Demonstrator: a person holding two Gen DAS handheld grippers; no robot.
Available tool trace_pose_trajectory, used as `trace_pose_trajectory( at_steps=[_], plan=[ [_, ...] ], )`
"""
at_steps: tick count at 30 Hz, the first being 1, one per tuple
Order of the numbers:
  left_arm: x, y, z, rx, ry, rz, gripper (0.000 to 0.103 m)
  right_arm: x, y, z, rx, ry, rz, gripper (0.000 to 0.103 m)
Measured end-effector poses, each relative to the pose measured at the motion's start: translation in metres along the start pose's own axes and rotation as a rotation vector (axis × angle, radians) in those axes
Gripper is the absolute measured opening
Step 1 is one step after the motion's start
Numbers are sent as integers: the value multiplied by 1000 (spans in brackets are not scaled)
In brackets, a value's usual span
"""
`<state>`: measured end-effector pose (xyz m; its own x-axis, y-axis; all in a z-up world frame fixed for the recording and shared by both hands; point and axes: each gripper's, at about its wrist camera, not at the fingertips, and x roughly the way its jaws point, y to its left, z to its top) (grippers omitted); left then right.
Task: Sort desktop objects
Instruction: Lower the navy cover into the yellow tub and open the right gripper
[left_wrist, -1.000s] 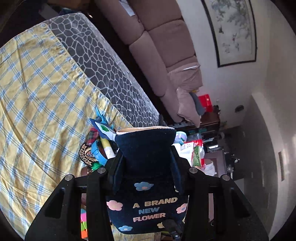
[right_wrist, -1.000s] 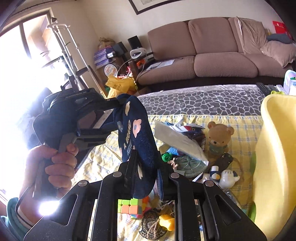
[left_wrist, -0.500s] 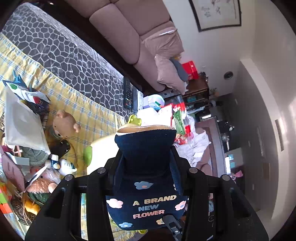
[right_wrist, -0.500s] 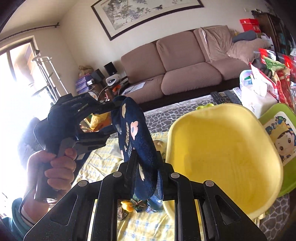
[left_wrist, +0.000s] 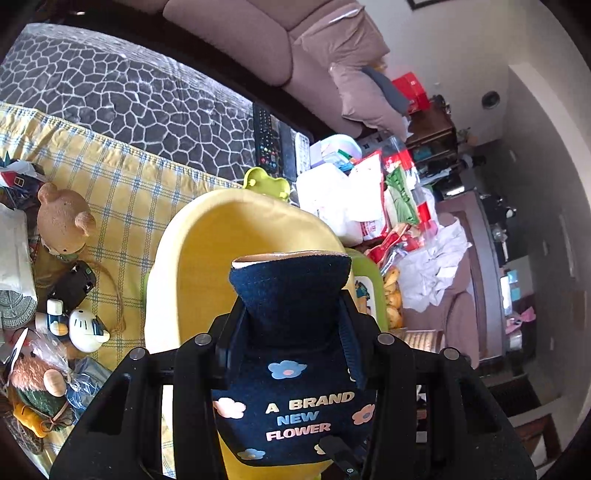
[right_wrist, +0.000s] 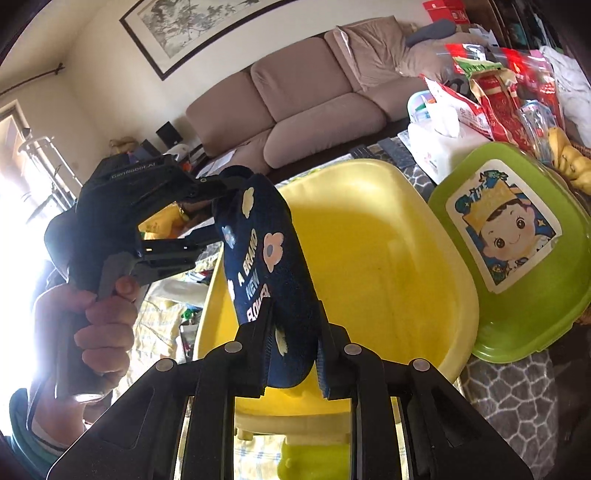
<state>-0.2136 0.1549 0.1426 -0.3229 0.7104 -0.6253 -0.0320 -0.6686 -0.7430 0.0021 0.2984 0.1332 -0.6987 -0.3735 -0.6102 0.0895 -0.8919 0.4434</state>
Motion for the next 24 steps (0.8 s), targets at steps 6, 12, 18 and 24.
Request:
trace_pose_trajectory(
  at_steps=[6, 12, 18, 24],
  plan=[
    [22, -10, -7, 78, 50, 149, 42, 16, 8, -11, -99, 101, -148, 30],
    [34, -30, -19, 176, 89, 280, 38, 7, 25, -12, -173, 74, -230, 41],
    [31, -29, -17, 169, 90, 287, 38, -12, 27, -5, -136, -23, -207, 46],
    [24, -36, -20, 210, 93, 253, 51, -8, 20, 6, -113, -24, -222, 46]
  ],
)
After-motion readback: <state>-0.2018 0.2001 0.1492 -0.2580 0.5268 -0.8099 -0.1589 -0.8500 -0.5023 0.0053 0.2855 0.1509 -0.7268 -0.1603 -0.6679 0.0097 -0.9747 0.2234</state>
